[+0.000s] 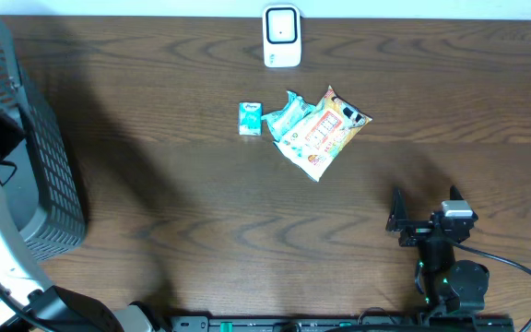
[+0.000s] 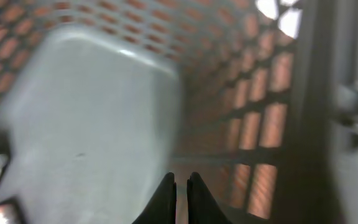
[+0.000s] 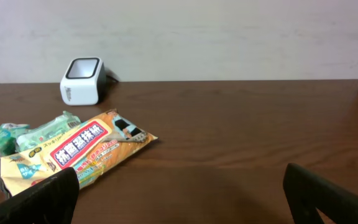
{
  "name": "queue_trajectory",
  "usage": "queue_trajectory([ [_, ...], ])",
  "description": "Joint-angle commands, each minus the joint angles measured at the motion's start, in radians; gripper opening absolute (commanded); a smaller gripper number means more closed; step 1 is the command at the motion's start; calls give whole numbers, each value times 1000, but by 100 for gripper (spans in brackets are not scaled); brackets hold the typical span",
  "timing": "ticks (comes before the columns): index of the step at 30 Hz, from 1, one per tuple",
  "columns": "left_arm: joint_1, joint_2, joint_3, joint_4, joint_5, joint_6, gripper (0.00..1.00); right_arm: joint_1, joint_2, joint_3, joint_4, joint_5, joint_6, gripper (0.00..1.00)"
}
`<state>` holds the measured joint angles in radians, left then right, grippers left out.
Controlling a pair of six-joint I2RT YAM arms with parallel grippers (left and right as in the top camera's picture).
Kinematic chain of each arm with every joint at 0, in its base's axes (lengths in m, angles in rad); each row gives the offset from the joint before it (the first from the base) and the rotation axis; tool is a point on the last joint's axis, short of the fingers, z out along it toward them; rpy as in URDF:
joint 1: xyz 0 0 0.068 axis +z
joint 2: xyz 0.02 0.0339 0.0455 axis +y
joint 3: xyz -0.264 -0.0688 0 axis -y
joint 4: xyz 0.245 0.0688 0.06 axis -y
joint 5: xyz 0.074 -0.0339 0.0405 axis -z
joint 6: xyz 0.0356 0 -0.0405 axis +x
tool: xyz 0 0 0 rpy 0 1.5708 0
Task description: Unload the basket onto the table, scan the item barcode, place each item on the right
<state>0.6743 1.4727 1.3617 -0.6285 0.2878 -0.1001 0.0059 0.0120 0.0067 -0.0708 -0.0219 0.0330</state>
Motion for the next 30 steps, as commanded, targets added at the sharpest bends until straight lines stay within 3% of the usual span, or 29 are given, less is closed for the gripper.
queue_trajectory([
  [1, 2, 7, -2, 1, 192, 119, 7, 2, -5, -2, -5, 5, -11, 99],
  [8, -1, 7, -2, -2, 384, 205, 8, 2, -5, -2, -5, 5, -11, 99],
  [26, -278, 6, -2, -50, 381, 340, 7, 2, -5, -2, -5, 5, -11, 99],
  [30, -263, -6, 26, -25, 346, 264, 10, 2, -5, -2, -5, 5, -11, 99],
])
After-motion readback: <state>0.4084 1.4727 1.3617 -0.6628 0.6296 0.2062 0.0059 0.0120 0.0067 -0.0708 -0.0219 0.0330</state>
